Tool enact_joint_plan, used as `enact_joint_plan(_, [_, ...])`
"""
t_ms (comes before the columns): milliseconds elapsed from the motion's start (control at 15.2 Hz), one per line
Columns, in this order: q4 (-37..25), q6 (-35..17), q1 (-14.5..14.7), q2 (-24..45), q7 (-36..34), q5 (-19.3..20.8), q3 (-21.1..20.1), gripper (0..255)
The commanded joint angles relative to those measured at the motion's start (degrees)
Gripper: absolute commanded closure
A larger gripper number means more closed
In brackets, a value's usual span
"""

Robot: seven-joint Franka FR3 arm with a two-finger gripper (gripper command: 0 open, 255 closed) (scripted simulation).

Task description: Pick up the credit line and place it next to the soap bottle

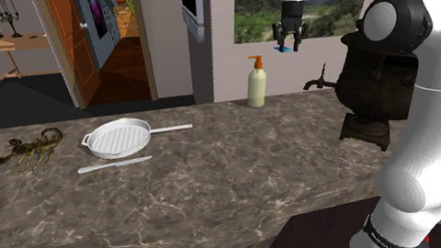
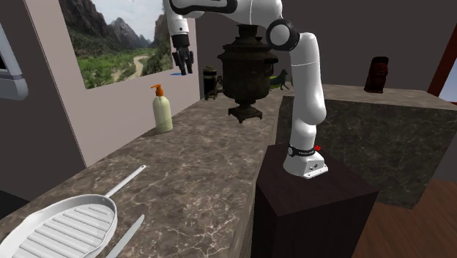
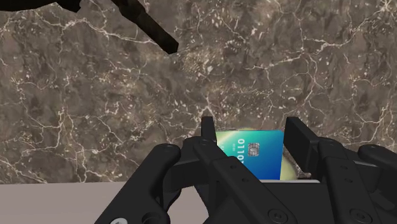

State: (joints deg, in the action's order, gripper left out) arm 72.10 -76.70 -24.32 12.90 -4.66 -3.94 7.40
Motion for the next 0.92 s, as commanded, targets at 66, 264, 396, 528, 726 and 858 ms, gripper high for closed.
enact_joint_plan(66, [4.2,-3.0,0.1,-1.2,0.1,0.2,0.0,255])
enact_joint_plan(264, [7.7,-5.7,0.3,-2.0,0.1,0.3,-0.1,255])
enact_joint_plan(396, [9.8,-7.4,0.3,-2.4,0.2,0.4,-0.1,255])
enact_joint_plan(528, [11.8,-9.1,0.4,-2.8,0.2,0.4,-0.1,255])
enact_joint_plan(726, [14.7,-11.6,0.4,-3.1,0.3,0.4,-0.1,255])
enact_joint_plan(858, [16.5,-13.2,0.5,-3.3,0.3,0.5,-0.1,255])
